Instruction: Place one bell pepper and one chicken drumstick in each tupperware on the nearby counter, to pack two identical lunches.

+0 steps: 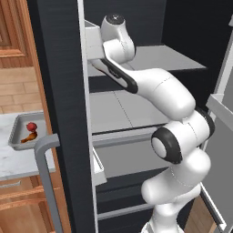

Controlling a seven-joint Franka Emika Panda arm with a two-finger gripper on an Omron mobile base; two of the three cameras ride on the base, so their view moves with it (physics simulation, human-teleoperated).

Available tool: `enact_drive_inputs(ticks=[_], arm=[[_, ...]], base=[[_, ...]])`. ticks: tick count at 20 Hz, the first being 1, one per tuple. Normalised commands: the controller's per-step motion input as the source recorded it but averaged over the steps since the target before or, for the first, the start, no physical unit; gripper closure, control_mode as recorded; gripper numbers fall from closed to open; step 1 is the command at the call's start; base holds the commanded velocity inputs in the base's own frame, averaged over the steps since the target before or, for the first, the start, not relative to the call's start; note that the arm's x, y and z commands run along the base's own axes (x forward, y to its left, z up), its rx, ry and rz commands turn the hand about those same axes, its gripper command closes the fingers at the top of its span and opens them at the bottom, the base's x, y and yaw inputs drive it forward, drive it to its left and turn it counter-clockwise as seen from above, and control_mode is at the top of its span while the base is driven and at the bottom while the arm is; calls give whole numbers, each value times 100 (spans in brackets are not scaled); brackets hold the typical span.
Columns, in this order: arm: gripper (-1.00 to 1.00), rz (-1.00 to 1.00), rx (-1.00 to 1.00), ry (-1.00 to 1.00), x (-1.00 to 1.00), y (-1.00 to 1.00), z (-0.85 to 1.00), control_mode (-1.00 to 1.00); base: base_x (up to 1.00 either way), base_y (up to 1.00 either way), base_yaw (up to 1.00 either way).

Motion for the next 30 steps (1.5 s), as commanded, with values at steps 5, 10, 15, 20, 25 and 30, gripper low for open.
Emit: enact_drive_inputs(ticks=[5,10,15,20,25,30], arm=[[-100,0,0,0,0,-11,-24,-100],[-100,0,0,0,13,-12,-24,-100],[-100,1,0,-9,42,0,-15,-100],[-100,1,0,-6,35,2,-16,-100],[-100,0,0,-2,1,11,-39,-100],[100,1,0,-7,9,11,-26,-100]], base=[[0,0,0],[0,0,0],[0,0,0],[0,0,0],[0,0,0],[0,0,0]])
